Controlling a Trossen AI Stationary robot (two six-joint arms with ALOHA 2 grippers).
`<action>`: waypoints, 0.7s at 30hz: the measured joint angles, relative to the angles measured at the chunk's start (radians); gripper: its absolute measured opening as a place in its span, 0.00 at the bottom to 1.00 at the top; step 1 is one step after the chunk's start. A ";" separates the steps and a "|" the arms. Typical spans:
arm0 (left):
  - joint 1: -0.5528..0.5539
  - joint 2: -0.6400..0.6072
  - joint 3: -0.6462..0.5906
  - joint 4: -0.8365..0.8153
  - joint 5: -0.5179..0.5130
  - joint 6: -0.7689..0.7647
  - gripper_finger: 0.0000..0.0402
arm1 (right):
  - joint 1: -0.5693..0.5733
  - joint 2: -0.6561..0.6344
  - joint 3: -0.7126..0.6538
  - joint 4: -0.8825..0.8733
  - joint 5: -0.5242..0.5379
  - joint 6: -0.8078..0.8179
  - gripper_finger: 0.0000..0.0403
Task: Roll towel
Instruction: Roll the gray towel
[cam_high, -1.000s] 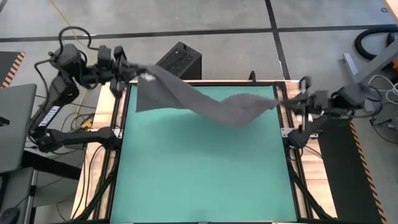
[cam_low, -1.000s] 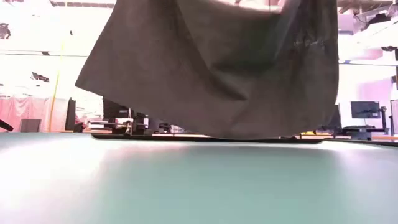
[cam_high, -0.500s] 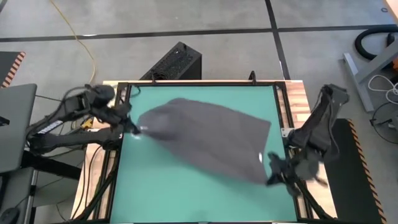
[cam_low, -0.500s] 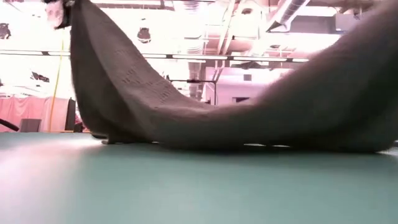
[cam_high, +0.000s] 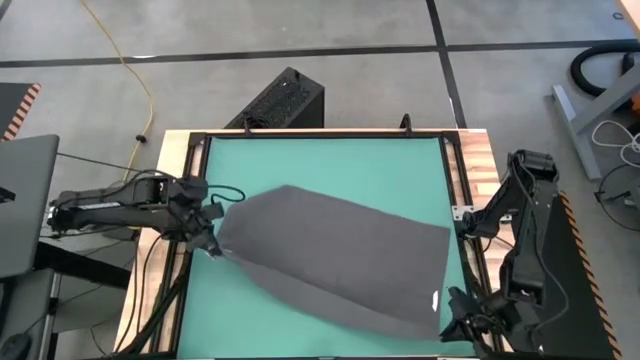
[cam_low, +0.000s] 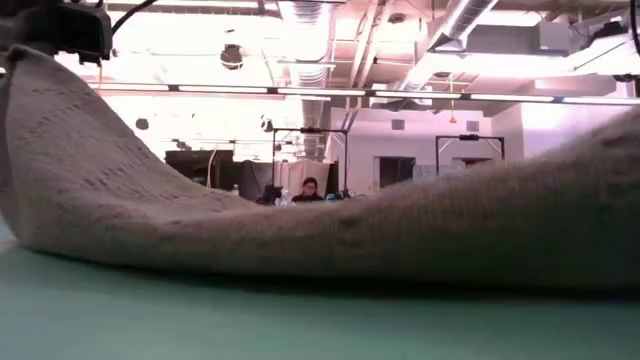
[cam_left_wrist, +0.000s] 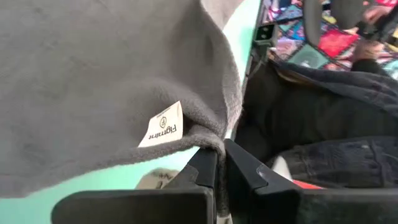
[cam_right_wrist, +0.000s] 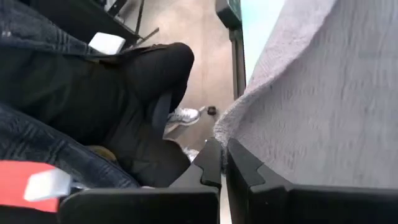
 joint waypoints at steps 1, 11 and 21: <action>-0.005 0.000 0.005 -0.003 -0.017 0.011 0.00 | 0.005 0.001 0.000 -0.014 -0.007 0.027 0.05; -0.008 -0.001 0.208 -0.210 -0.435 0.184 0.00 | -0.044 -0.058 0.000 -0.289 -0.020 0.122 0.05; -0.007 0.002 0.304 -0.351 -0.816 0.237 0.00 | -0.148 -0.070 0.000 -0.562 -0.137 0.145 0.06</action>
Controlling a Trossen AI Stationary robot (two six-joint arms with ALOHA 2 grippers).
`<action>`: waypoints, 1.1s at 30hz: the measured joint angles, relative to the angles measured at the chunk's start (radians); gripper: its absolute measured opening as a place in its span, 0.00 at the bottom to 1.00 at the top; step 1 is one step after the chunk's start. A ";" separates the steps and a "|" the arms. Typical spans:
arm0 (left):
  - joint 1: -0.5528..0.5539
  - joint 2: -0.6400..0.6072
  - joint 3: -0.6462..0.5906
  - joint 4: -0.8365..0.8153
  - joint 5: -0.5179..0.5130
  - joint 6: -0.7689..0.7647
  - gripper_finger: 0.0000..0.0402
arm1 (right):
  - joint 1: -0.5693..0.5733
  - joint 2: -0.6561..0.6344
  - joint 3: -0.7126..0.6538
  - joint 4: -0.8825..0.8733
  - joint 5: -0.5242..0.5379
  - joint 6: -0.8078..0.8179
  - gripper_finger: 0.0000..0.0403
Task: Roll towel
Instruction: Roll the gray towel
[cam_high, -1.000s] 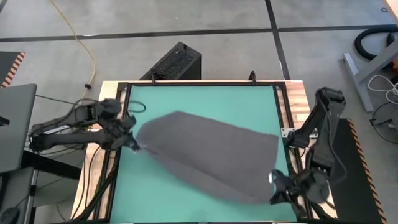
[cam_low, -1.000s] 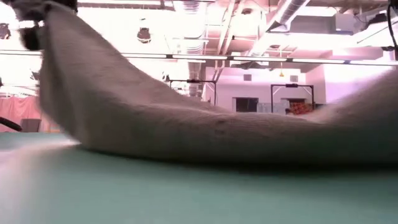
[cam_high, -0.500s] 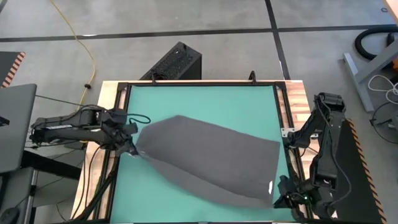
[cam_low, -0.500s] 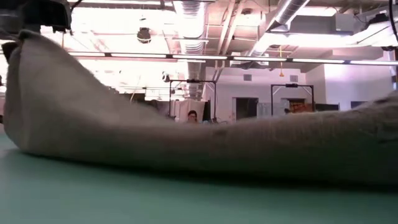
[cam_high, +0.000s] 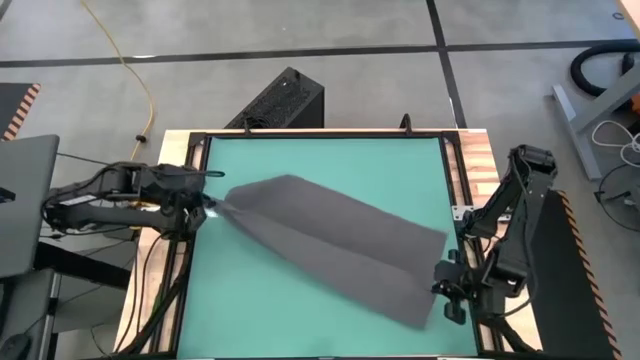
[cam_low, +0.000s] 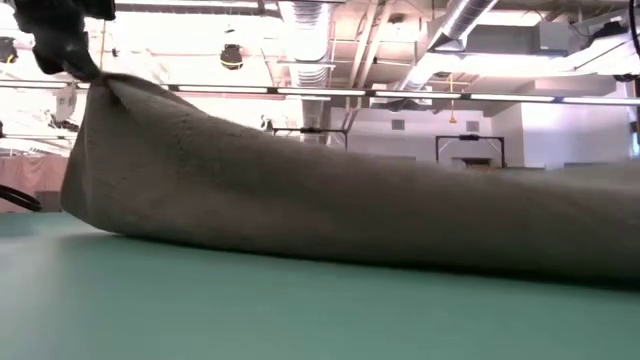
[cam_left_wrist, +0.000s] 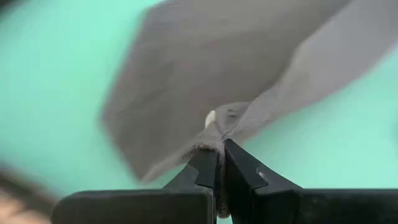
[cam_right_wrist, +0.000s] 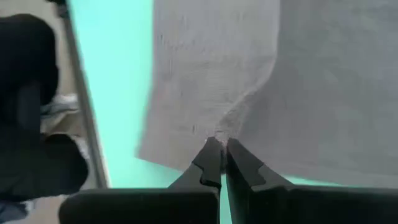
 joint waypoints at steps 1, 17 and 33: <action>0.000 0.000 0.007 -0.028 -0.044 -0.002 0.00 | -0.007 0.000 0.000 -0.005 -0.015 -0.001 0.06; 0.001 0.017 -0.061 0.022 -0.209 -0.007 0.00 | -0.069 0.000 0.000 -0.133 0.010 -0.001 0.06; 0.041 0.097 -0.167 0.234 -0.364 0.084 0.00 | -0.285 0.004 -0.076 -0.352 -0.115 -0.011 0.06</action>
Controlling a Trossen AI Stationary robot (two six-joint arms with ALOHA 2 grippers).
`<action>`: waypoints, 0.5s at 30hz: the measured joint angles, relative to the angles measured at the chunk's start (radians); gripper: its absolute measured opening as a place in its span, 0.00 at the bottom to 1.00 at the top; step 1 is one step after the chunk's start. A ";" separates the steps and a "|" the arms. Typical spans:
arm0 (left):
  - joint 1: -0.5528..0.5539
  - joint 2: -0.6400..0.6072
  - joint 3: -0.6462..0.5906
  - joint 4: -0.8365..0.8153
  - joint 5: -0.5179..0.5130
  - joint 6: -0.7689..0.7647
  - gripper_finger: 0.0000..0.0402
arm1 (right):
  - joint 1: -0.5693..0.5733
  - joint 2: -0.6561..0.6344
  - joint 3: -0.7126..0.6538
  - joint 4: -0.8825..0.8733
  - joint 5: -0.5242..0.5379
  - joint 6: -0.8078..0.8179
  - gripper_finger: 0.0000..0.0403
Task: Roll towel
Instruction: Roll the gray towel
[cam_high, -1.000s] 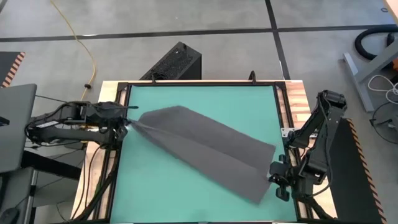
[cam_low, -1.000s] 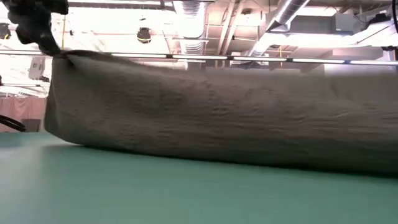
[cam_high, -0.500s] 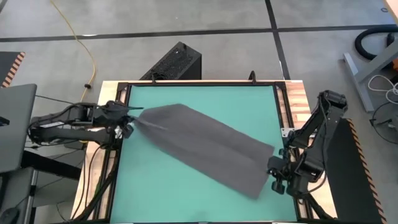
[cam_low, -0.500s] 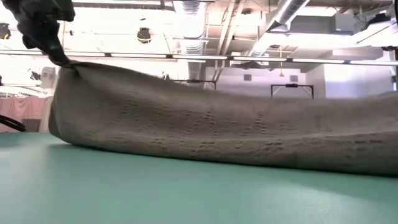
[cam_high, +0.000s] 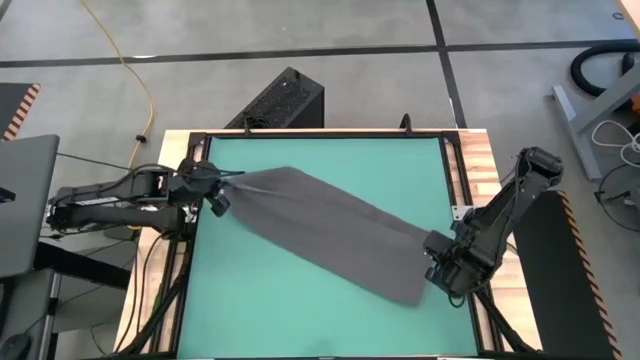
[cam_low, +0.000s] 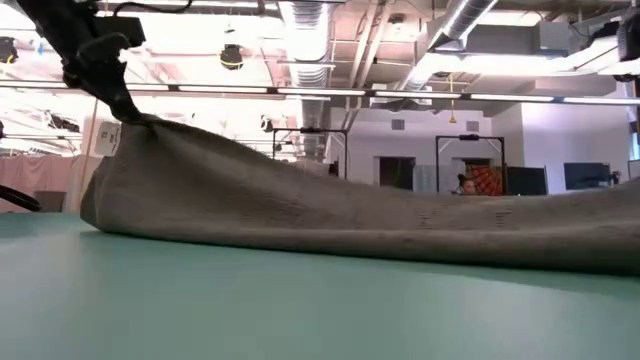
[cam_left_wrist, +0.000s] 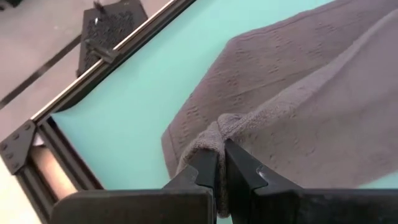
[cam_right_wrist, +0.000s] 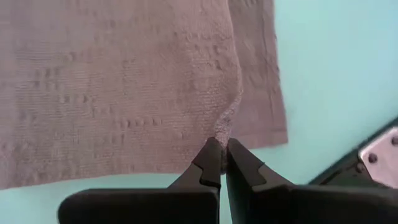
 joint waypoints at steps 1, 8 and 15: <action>0.010 0.008 0.000 0.001 0.001 0.003 0.00 | -0.011 0.000 -0.012 -0.001 -0.008 0.000 0.06; 0.068 0.056 0.000 0.037 0.013 0.036 0.00 | -0.072 0.000 -0.058 0.003 -0.032 0.000 0.06; 0.110 0.112 0.000 0.220 0.015 0.135 0.00 | -0.128 0.000 -0.081 0.004 -0.051 0.000 0.06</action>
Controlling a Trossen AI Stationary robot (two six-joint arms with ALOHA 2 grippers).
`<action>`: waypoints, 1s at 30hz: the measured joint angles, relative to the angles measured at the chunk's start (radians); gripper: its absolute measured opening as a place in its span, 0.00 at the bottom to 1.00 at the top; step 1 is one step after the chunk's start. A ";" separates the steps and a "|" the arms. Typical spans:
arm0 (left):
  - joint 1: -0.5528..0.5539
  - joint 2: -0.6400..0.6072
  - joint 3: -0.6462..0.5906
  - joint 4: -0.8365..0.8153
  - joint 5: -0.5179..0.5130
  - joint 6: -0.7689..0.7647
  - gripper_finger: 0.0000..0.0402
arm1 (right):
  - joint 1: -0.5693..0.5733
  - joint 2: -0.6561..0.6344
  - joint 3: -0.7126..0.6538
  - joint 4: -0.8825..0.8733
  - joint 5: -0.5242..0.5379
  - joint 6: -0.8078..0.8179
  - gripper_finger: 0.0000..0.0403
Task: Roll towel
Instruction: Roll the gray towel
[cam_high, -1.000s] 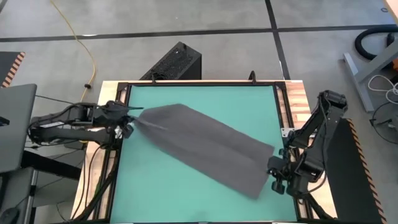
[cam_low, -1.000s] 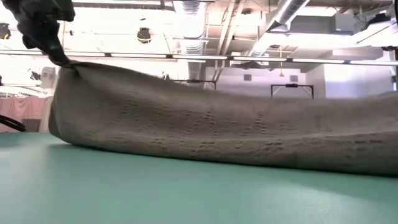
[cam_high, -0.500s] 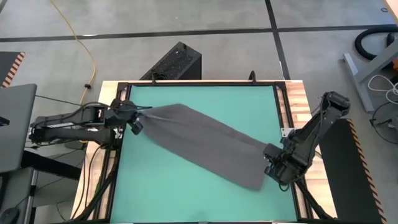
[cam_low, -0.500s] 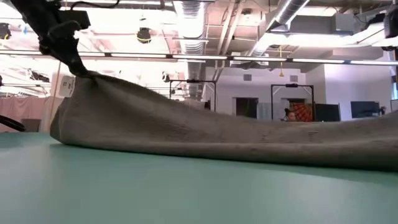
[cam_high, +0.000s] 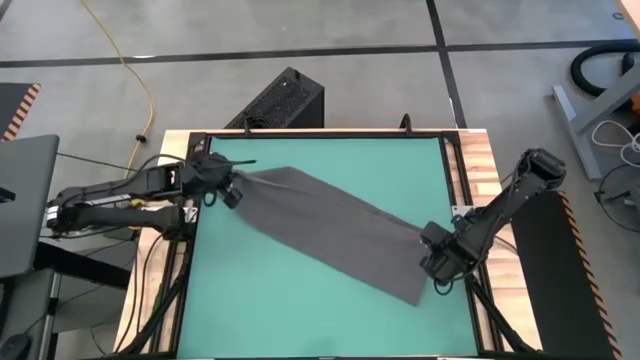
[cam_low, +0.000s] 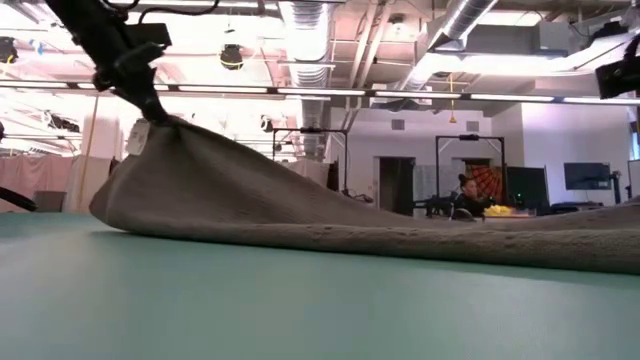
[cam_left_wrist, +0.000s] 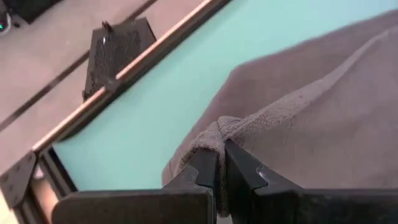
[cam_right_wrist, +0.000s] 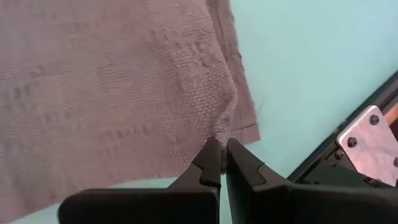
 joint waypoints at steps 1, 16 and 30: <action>0.008 0.010 0.000 0.019 0.001 0.012 0.00 | -0.006 0.000 -0.002 -0.001 -0.004 -0.001 0.06; 0.097 0.115 0.000 0.083 0.012 0.074 0.00 | -0.099 0.000 -0.001 0.002 -0.023 -0.026 0.09; 0.157 0.091 0.003 0.167 0.020 0.129 0.00 | -0.138 0.000 0.017 -0.026 -0.087 -0.072 0.06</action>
